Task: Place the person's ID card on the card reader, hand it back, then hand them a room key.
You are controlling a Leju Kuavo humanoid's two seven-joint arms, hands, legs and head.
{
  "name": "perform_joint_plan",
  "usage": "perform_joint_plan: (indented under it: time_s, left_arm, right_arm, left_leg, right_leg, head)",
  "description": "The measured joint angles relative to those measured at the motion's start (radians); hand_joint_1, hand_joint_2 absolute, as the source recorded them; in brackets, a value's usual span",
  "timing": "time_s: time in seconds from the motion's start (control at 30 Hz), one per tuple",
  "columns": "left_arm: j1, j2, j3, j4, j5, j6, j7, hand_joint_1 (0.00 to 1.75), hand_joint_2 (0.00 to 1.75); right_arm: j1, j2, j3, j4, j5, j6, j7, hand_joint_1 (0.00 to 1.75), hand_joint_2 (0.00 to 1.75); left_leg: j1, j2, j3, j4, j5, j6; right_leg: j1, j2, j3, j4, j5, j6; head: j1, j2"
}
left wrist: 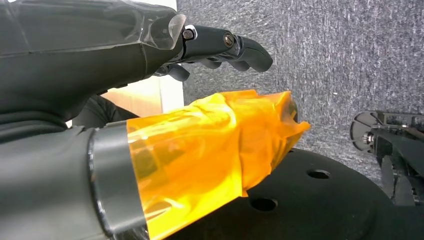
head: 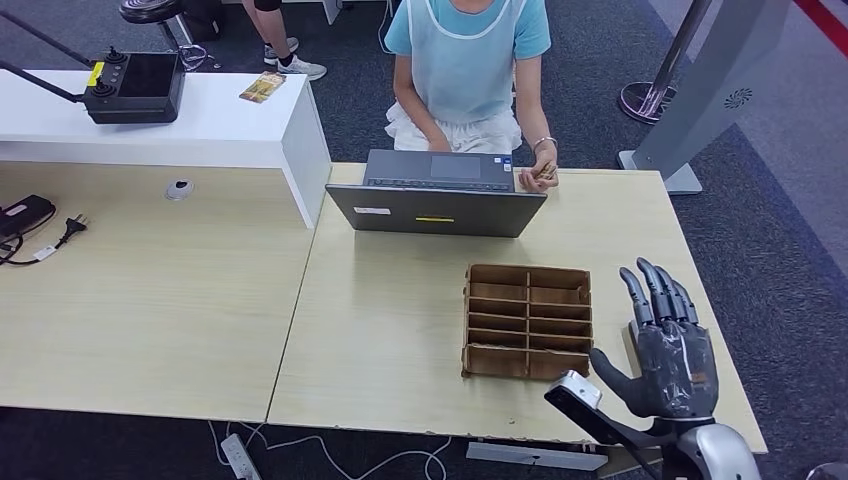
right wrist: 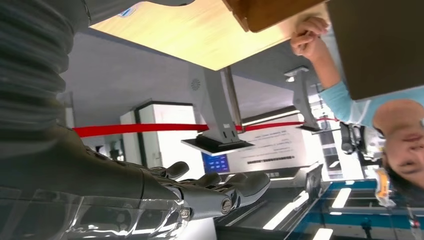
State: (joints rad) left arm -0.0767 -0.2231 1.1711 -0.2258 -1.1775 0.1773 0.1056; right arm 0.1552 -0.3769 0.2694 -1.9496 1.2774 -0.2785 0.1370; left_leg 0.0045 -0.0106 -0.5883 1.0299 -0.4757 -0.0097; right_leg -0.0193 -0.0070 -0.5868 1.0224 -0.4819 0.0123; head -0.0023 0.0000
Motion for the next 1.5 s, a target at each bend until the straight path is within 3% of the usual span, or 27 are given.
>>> perform_joint_plan:
  time_s: [0.4,0.87,1.5]
  left_arm:
    - [0.000,0.004,0.000,0.000,0.003,0.002,0.009,0.00,0.00]
    - [0.000,0.005,0.000,0.000,-0.003,0.000,0.010,0.00,0.00]
    - [0.000,0.005,0.000,0.000,-0.019,-0.003,0.011,0.00,0.00]
  right_arm:
    - [0.010,-0.038,0.011,0.012,0.036,0.056,0.086,0.00,1.75]
    - [0.025,-0.053,0.017,0.013,0.035,0.085,0.111,0.00,1.75]
    - [0.028,-0.045,0.054,0.051,0.030,0.115,0.122,0.13,1.75]
  left_leg:
    - [0.000,0.000,0.000,0.000,0.000,0.000]
    - [0.000,0.000,0.000,0.000,0.000,0.000]
    - [0.000,0.000,0.000,0.000,0.000,0.000]
  right_leg:
    - [0.000,0.000,0.000,0.000,0.000,0.000]
    - [0.000,0.000,0.000,0.000,0.000,0.000]
    - [0.000,0.000,0.000,0.000,0.000,0.000]
  head:
    - [0.000,0.000]
    - [0.000,0.000]
    - [0.000,0.000]
